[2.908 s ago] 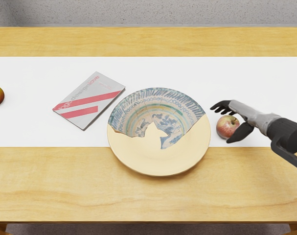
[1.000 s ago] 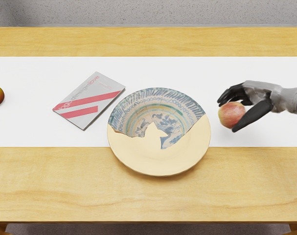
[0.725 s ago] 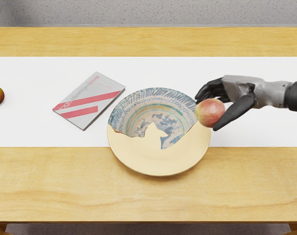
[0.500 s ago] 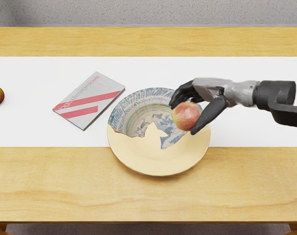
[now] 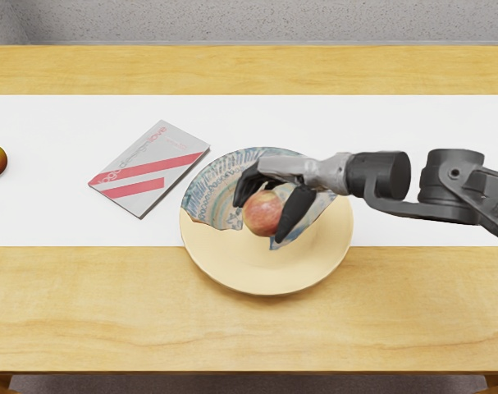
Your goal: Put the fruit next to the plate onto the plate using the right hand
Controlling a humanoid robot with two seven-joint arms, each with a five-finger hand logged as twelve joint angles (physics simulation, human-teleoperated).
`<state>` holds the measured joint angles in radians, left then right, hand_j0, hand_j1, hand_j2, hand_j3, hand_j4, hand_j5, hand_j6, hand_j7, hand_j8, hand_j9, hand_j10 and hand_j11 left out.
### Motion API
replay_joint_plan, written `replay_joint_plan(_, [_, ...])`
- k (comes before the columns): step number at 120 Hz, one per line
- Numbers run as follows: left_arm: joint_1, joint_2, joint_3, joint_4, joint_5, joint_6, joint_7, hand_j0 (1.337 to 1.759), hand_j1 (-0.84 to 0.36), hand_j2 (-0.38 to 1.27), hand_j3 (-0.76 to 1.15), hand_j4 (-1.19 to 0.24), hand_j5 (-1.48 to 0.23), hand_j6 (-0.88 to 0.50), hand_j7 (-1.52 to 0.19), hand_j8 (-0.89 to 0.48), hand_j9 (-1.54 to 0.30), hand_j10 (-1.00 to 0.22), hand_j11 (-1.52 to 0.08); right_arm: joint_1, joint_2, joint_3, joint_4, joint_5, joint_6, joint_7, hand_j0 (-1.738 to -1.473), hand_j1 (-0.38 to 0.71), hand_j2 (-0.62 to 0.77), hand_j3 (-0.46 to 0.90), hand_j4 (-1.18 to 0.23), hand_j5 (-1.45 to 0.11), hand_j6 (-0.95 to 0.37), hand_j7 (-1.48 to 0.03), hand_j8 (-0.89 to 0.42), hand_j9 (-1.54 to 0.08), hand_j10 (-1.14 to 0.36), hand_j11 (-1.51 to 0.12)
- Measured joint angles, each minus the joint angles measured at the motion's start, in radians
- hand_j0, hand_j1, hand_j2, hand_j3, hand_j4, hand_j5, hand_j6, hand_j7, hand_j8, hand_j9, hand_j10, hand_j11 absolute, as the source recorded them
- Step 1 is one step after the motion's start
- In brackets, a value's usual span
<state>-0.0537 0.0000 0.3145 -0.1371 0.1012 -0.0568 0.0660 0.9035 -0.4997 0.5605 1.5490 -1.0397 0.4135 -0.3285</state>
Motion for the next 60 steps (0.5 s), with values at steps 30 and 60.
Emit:
replay_joint_plan(30, [0.000, 0.000, 0.000, 0.000, 0.000, 0.000, 0.000, 1.658, 0.06, 0.05, 0.00, -0.24, -0.32, -0.24, -0.32, -0.24, -0.32, -0.24, -0.32, 0.010, 0.034, -0.027, -0.029, -0.065, -0.003, -0.012, -1.657, 0.09, 0.16, 0.00, -0.55, -0.74, -0.46, -0.73, -0.34, -0.74, -0.49, -0.76])
replay_joint_plan(60, [0.000, 0.000, 0.000, 0.000, 0.000, 0.000, 0.000, 1.658, 0.06, 0.05, 0.00, -0.24, -0.32, -0.24, -0.32, -0.24, -0.32, -0.24, -0.32, 0.010, 0.049, -0.048, -0.064, -0.083, -0.003, -0.013, -1.657, 0.08, 0.15, 0.00, -0.55, -0.73, -0.47, -0.72, -0.35, -0.74, -0.50, -0.75])
